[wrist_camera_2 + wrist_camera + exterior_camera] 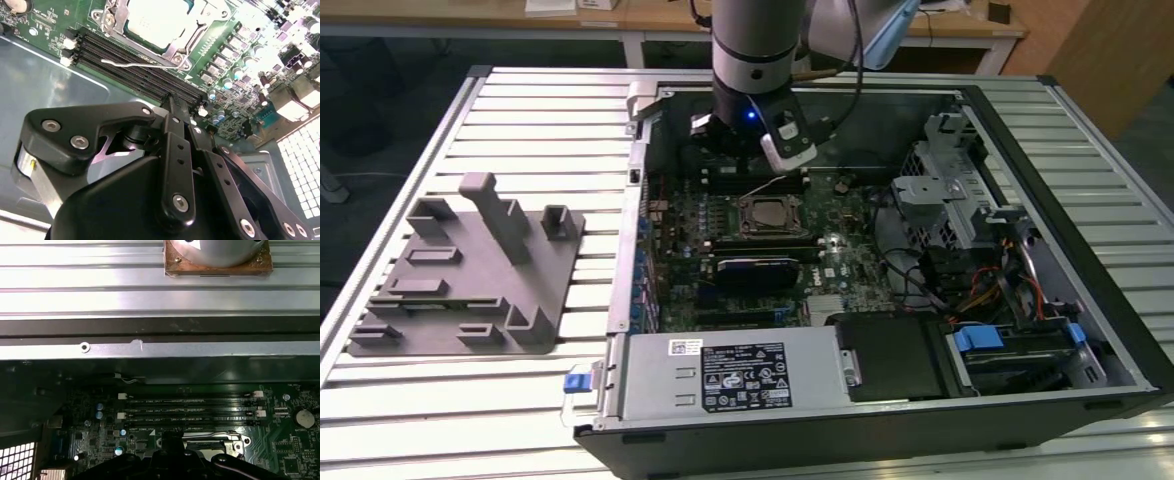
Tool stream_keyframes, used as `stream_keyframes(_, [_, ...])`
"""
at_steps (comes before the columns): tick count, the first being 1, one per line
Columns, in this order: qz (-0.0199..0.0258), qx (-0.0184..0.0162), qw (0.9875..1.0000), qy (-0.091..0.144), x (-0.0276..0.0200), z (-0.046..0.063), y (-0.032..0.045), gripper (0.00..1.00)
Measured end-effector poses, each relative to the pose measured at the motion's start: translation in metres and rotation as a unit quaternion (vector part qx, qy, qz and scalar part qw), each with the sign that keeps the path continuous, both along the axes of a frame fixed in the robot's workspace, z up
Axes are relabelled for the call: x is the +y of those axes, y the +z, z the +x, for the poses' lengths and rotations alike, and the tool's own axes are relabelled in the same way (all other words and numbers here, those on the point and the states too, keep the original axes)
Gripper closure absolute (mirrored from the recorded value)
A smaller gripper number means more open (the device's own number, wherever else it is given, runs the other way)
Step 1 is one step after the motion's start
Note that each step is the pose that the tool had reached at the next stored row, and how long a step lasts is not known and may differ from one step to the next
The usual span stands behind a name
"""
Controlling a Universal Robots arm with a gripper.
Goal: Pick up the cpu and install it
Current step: 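Install the first cpu locking lever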
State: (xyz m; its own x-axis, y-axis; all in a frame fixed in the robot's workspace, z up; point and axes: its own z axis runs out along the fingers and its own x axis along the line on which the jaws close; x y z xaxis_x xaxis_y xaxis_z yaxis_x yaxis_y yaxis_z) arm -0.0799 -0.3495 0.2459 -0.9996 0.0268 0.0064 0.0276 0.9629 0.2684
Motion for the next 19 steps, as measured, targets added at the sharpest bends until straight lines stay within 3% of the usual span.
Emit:
stream_keyframes(3, [0.0013,-0.0036,1.0,0.0,-0.0001,0.0,-0.002,0.89])
stream_keyframes(9, [0.0026,-0.0181,0.9998,0.0,-0.0002,0.0,-0.0049,0.89])
stream_keyframes(19, [0.0061,-0.0195,0.9995,-0.023,-0.0016,0.001,-0.013,0.89])
